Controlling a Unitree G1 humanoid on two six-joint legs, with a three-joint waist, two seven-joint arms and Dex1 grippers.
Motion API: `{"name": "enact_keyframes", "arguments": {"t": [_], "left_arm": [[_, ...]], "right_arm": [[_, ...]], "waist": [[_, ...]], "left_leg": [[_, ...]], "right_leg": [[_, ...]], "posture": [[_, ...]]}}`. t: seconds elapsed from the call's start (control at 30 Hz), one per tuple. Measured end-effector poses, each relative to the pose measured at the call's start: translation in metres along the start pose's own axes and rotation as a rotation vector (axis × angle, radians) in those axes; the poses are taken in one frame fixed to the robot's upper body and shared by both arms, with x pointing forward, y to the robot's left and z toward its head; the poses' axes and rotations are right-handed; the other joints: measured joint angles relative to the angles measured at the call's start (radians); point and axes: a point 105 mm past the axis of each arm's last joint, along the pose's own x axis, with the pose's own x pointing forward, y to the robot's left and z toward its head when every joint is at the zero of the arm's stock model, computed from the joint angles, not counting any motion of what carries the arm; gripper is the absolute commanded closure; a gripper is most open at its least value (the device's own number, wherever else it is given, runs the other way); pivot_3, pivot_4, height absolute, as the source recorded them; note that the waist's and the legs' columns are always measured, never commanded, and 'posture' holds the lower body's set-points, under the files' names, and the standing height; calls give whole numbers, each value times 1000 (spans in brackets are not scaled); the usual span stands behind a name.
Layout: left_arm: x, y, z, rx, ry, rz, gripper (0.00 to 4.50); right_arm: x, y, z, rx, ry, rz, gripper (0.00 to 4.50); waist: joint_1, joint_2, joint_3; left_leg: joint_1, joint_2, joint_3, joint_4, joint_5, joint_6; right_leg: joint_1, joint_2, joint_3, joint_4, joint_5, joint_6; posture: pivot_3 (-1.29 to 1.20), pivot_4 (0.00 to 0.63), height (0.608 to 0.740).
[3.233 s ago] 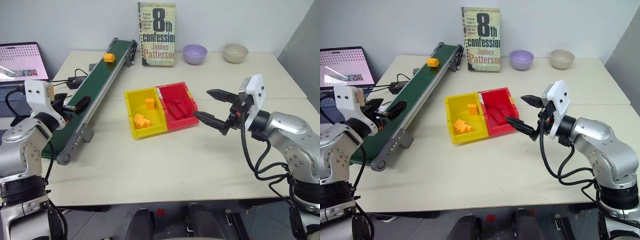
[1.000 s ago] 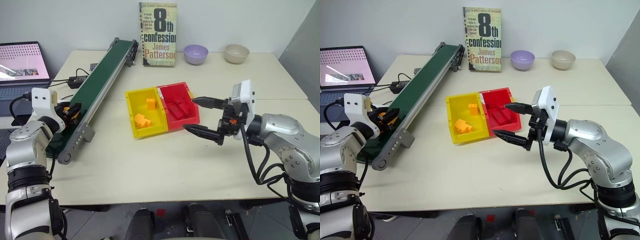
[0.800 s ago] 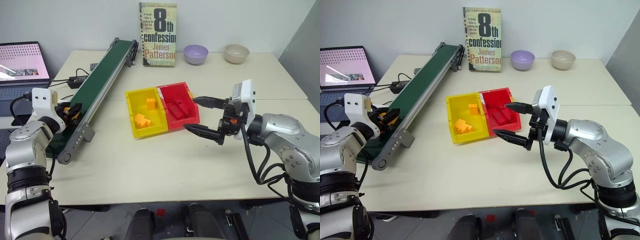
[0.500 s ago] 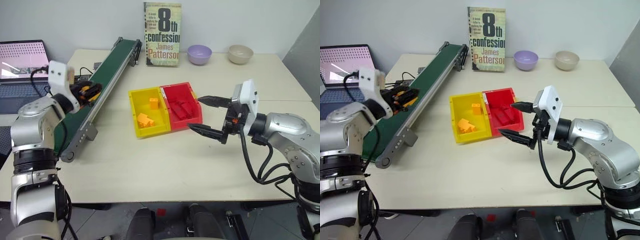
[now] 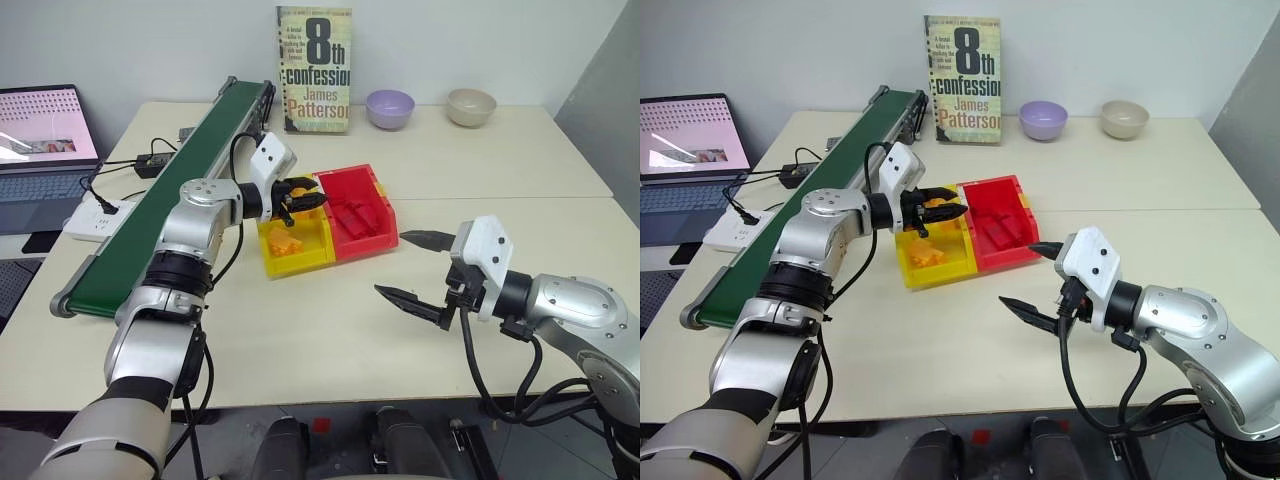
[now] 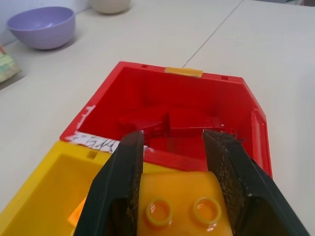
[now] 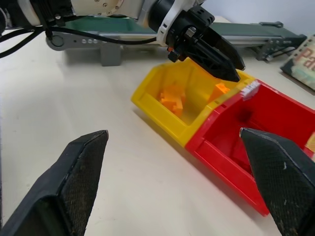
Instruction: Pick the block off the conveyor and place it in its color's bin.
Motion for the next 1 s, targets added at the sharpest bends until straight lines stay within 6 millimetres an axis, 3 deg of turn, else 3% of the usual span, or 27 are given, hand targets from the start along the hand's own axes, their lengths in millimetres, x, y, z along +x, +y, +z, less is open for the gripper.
{"name": "enact_keyframes", "arguments": {"t": [0.17,0.37,0.53,0.7,0.77,0.93,1.0], "left_arm": [[-3,8,-12,4,43,20,1228],[-14,16,-11,12,46,34,29],[-20,18,-1,-6,12,43,29],[-65,29,20,29,15,73,29],[-80,25,17,26,52,60,29],[-121,-12,-12,22,222,-78,29],[-132,-18,-13,17,239,-87,29]], "right_arm": [[-2,-4,2,19,3,-31,0],[-3,-7,4,33,0,-50,0],[-3,-9,10,13,-10,-40,0],[-4,-19,6,27,14,-34,0],[-5,-27,6,30,21,-37,0],[-12,-48,-1,27,64,-1,0],[-14,-58,-6,41,78,-5,0]], "waist": [[0,0,0],[3,0,0],[5,0,0],[-10,0,0],[-13,0,0],[-17,0,0],[-14,0,0]], "left_leg": [[-2,1,-1,0,0,0],[-2,1,-1,0,0,0],[-2,1,-1,0,0,0],[-2,3,0,-1,0,0],[-1,3,0,-1,0,0],[-1,5,3,-1,0,0],[-1,4,3,-1,0,0]], "right_leg": [[-2,2,1,0,0,-1],[-2,1,1,0,2,-3],[-2,1,2,0,2,-3],[-4,3,3,1,2,-4],[-3,2,4,1,2,-4],[-4,2,4,1,2,-4],[-4,2,4,0,0,-1]], "posture": [[0,150,740],[0,150,740],[0,150,740],[0,150,740],[0,150,740],[0,150,740],[0,150,740]]}}
